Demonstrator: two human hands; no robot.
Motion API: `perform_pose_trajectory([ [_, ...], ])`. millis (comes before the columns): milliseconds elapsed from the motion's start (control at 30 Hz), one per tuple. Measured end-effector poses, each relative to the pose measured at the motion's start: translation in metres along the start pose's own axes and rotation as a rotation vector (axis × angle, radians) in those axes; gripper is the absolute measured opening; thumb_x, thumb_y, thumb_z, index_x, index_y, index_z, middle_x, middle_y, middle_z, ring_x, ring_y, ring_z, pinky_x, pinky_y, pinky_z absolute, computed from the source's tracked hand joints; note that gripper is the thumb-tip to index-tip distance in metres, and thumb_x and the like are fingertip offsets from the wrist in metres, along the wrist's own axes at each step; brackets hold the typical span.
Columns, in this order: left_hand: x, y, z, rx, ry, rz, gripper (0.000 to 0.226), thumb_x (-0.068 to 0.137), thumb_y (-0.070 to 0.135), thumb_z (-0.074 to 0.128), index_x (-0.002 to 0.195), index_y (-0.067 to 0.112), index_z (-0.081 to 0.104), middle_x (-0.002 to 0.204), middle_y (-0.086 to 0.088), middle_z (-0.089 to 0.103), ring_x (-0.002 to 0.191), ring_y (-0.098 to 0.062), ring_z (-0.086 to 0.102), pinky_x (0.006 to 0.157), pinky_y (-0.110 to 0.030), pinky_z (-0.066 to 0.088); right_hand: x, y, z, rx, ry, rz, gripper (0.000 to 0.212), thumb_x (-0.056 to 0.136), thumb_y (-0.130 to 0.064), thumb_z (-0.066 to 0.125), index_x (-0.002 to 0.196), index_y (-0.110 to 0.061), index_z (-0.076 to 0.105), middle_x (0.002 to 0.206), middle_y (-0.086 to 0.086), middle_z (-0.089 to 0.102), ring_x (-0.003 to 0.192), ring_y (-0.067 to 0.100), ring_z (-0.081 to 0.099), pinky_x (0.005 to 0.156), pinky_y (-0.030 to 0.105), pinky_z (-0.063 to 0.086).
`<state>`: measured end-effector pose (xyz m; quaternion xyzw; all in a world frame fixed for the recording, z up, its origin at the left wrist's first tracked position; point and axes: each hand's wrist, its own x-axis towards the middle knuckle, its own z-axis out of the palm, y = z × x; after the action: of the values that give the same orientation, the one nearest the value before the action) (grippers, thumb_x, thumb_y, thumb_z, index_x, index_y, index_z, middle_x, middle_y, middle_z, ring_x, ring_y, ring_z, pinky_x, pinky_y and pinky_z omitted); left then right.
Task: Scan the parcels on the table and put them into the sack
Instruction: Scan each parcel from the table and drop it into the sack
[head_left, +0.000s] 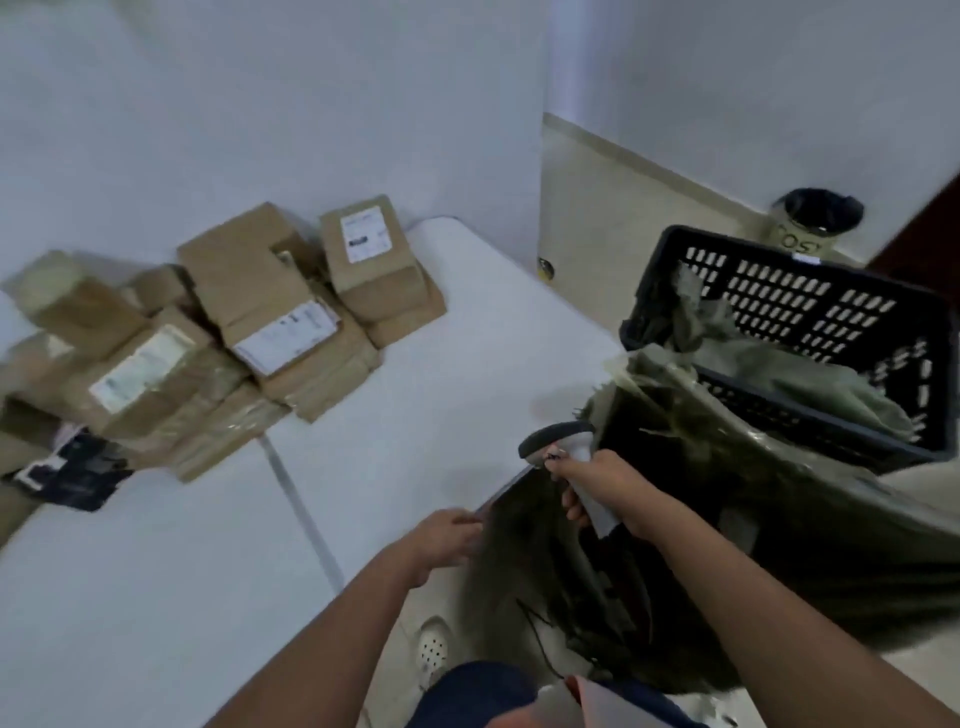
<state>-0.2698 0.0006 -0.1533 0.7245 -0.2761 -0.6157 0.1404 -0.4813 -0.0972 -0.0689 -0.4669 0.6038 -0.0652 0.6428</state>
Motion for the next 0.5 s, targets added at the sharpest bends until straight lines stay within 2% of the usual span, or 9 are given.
perform_pose_trajectory([
  [100, -0.024, -0.029, -0.075, -0.065, 0.083, 0.003, 0.026, 0.100, 0.023, 0.054, 0.125, 0.014, 0.058, 0.119, -0.007, 0.062, 0.100, -0.020, 0.065, 0.085, -0.028, 0.052, 0.008, -0.054, 0.067, -0.080, -0.105, -0.083, 0.037, 0.092, -0.038, 0.065, 0.098, -0.002, 0.062, 0.064, 0.010, 0.063, 0.050, 0.020, 0.061, 0.050, 0.025, 0.049],
  [167, -0.037, -0.054, -0.124, -0.109, 0.153, 0.008, 0.030, 0.101, 0.025, 0.054, 0.129, 0.014, 0.057, 0.123, -0.007, 0.060, 0.104, -0.020, 0.064, 0.083, -0.026, 0.052, 0.009, -0.090, 0.112, -0.130, -0.161, -0.157, 0.037, 0.092, -0.041, 0.064, 0.097, -0.004, 0.061, 0.065, 0.010, 0.063, 0.049, 0.019, 0.060, 0.048, 0.024, 0.049],
  [300, -0.065, -0.102, -0.203, -0.231, 0.305, -0.002, 0.031, 0.100, 0.024, 0.055, 0.128, 0.011, 0.057, 0.122, -0.009, 0.061, 0.099, -0.020, 0.063, 0.079, -0.025, 0.051, 0.009, -0.149, 0.202, -0.224, -0.285, -0.291, 0.032, 0.092, -0.037, 0.066, 0.098, -0.005, 0.064, 0.062, 0.010, 0.063, 0.048, 0.020, 0.059, 0.048, 0.024, 0.047],
  [400, -0.087, -0.132, -0.247, -0.301, 0.386, 0.011, 0.027, 0.100, 0.023, 0.055, 0.124, 0.013, 0.059, 0.117, -0.007, 0.061, 0.095, -0.018, 0.064, 0.079, -0.025, 0.051, 0.006, -0.185, 0.266, -0.311, -0.367, -0.382, 0.025, 0.093, -0.034, 0.065, 0.089, -0.009, 0.063, 0.061, 0.010, 0.062, 0.047, 0.019, 0.058, 0.047, 0.023, 0.047],
  [500, -0.105, -0.158, -0.286, -0.351, 0.477, 0.024, 0.024, 0.100, 0.021, 0.054, 0.121, 0.013, 0.060, 0.110, -0.004, 0.062, 0.090, -0.015, 0.063, 0.074, -0.021, 0.050, 0.003, -0.216, 0.324, -0.407, -0.411, -0.461, 0.028, 0.094, -0.033, 0.064, 0.078, -0.009, 0.061, 0.062, 0.010, 0.064, 0.048, 0.018, 0.059, 0.048, 0.024, 0.050],
])
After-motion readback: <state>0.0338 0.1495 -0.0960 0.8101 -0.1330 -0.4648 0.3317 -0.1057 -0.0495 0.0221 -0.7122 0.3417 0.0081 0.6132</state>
